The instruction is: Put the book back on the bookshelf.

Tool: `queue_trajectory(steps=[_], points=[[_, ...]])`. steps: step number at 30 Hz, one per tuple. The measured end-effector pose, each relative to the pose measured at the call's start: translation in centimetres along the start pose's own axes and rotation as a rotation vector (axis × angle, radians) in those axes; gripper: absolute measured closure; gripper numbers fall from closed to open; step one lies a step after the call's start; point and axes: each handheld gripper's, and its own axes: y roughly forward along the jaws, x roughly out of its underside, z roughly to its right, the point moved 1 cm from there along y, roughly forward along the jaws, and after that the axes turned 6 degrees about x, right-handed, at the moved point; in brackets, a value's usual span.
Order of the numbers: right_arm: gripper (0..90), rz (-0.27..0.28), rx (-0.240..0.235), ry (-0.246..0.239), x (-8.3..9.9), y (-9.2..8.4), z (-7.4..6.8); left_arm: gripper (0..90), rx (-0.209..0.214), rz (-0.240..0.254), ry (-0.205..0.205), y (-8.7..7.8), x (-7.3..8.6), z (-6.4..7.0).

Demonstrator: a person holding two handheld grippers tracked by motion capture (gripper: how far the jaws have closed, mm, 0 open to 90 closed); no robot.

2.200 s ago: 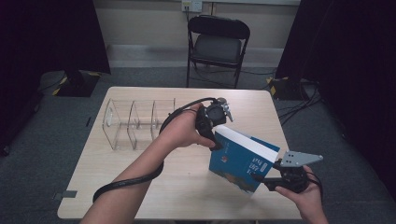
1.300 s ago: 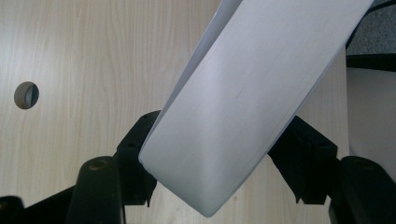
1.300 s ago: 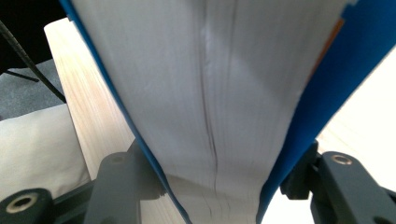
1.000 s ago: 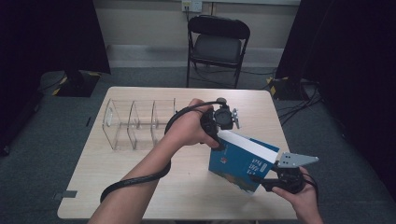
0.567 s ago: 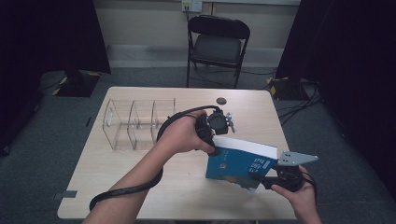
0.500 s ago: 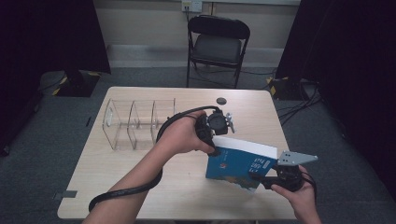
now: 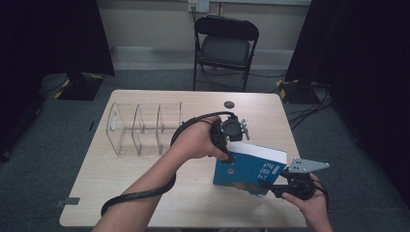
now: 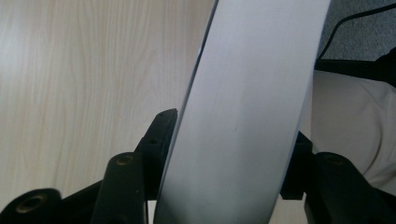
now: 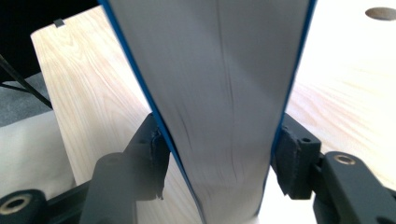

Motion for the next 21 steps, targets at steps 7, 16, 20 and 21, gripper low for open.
queue_trajectory(steps=[7,16,20,21], points=[[36.0,0.0,0.006,0.01,1.1,0.4,0.3,58.8,-0.005,-0.021,-0.036,-0.1,0.1,0.8],[32.5,-0.03,0.05,0.024,2.8,0.5,0.6,61.1,-0.044,-0.074,-0.142,-0.4,0.1,1.0],[30.9,-0.036,0.069,0.068,4.1,0.9,1.3,61.5,-0.042,-0.078,-0.228,-1.1,1.6,0.6],[30.9,-0.043,0.077,0.075,4.4,1.0,1.5,61.6,-0.041,-0.081,-0.239,-1.3,2.1,0.5]])
